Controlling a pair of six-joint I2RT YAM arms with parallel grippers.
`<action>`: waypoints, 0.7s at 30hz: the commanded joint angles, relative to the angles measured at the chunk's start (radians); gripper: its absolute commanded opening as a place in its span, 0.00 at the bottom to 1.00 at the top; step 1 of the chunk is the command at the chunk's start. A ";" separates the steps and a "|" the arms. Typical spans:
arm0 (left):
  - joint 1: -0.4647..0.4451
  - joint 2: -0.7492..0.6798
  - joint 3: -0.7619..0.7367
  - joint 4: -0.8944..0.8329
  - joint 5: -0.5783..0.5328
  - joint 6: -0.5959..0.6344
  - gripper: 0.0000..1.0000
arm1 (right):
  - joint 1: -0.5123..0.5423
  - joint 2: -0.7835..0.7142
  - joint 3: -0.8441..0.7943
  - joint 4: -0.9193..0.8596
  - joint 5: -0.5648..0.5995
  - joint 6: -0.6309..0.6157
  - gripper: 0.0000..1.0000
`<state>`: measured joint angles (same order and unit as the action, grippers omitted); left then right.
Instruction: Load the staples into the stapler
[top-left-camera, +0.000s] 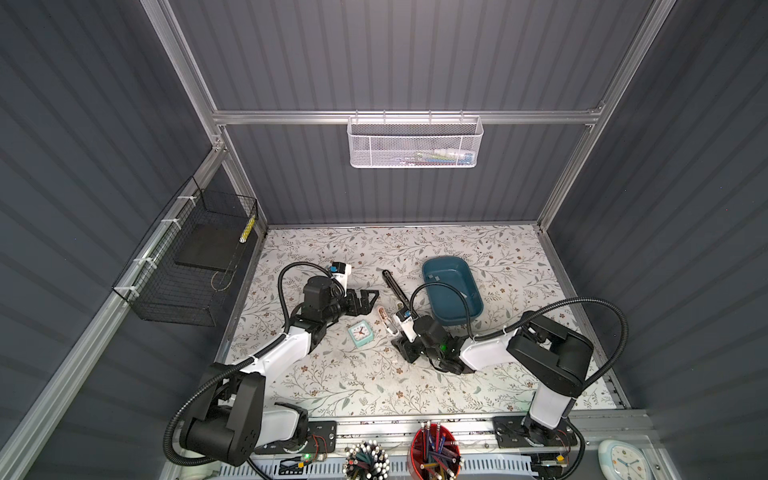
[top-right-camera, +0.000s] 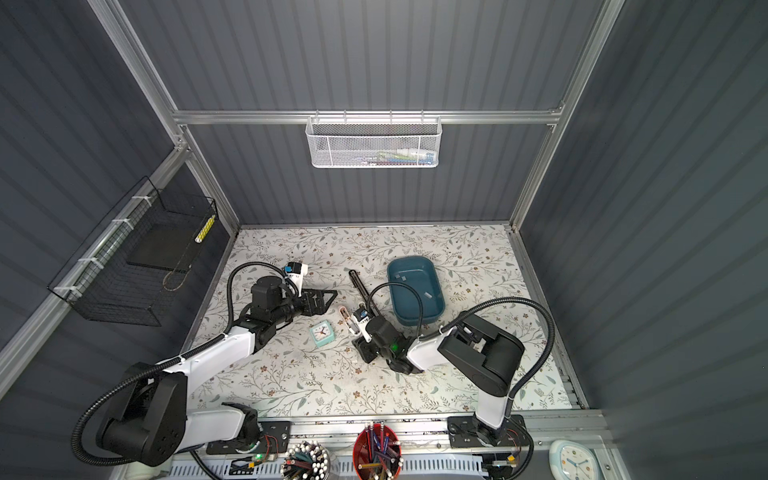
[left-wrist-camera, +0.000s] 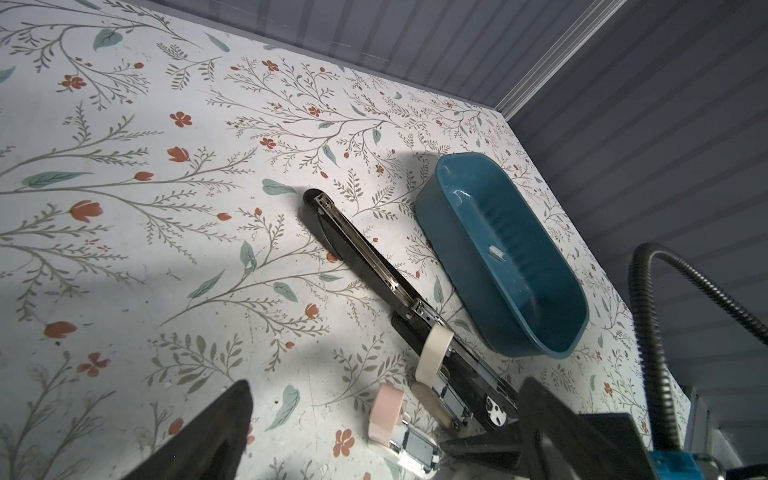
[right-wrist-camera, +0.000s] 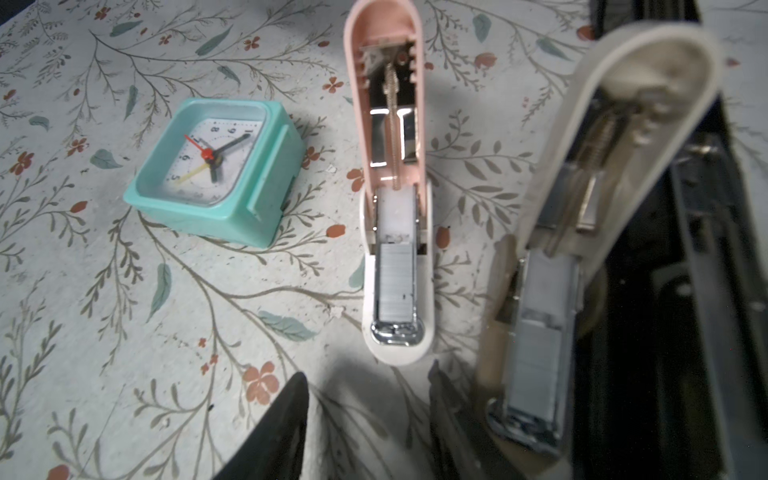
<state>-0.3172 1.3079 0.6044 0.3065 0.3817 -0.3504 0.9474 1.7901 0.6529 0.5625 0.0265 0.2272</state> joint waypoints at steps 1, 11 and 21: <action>0.000 0.019 0.032 -0.011 0.035 0.027 1.00 | -0.010 0.031 0.016 -0.018 0.044 0.002 0.50; 0.000 0.060 0.040 0.005 0.064 0.023 1.00 | -0.027 0.111 0.087 -0.036 0.020 -0.030 0.50; 0.000 0.091 0.025 0.047 0.105 0.006 0.94 | -0.014 0.107 0.079 -0.040 -0.001 -0.038 0.37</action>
<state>-0.3172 1.3773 0.6125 0.3202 0.4503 -0.3447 0.9241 1.8797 0.7467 0.5797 0.0326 0.1944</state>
